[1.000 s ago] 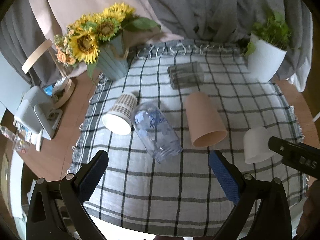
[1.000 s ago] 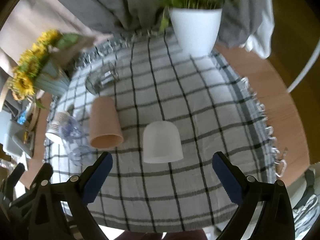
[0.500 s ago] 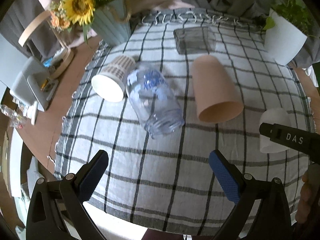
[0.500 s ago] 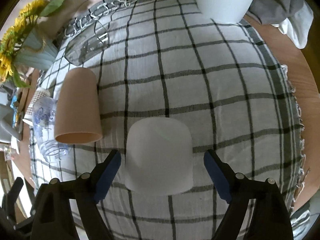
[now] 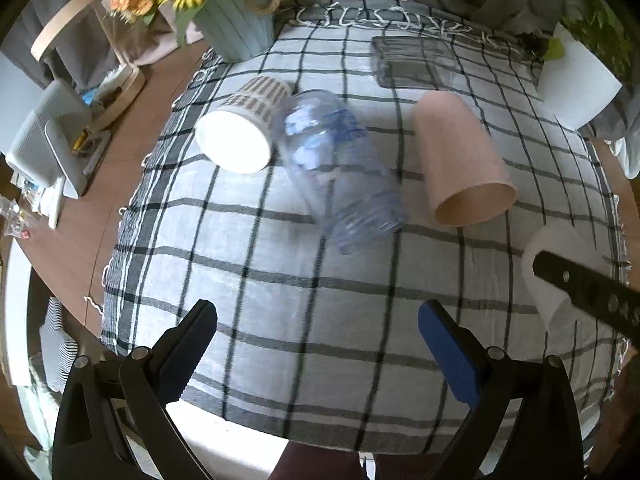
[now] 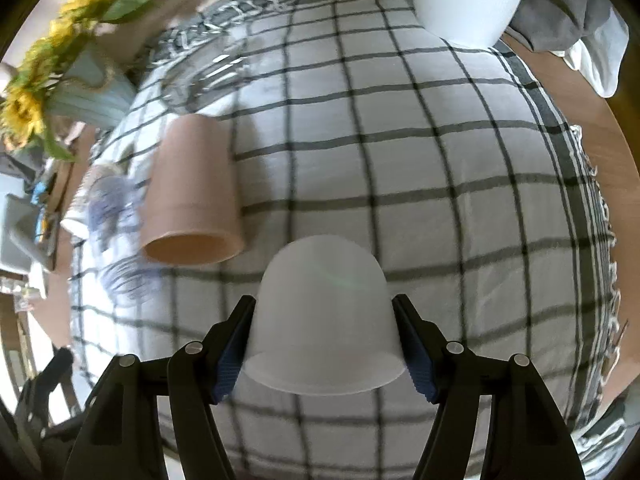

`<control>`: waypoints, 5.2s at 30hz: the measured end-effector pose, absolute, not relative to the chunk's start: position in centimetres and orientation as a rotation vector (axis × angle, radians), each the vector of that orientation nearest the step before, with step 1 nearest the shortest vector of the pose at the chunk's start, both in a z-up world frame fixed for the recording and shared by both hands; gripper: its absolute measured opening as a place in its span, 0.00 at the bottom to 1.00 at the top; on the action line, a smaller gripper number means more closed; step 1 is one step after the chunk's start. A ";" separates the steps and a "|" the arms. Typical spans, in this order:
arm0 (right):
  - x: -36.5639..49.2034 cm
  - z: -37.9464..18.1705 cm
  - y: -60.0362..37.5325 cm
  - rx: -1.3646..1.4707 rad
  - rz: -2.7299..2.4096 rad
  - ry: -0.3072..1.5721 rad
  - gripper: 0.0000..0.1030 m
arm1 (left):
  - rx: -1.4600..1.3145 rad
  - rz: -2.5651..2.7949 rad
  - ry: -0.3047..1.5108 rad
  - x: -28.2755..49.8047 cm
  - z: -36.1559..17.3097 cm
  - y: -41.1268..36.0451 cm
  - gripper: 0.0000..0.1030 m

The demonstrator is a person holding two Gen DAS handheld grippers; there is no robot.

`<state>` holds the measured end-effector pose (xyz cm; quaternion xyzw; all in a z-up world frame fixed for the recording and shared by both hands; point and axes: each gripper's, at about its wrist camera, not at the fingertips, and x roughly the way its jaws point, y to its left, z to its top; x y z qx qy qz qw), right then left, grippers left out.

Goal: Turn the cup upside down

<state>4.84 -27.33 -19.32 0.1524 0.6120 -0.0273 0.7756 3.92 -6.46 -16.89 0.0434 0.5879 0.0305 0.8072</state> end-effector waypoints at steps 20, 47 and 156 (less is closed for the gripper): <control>2.1 -21.0 -14.8 0.359 -0.038 1.302 0.66 | 0.176 0.062 1.316 3.4 -19.0 3.5 1.00; -3.3 -13.6 -19.5 0.456 -0.143 1.136 0.79 | 0.098 -0.169 1.329 3.3 -15.8 -2.0 0.99; -11.1 1.8 -16.5 0.163 -0.158 0.633 0.98 | 0.104 -0.013 0.706 -4.8 0.1 2.2 1.00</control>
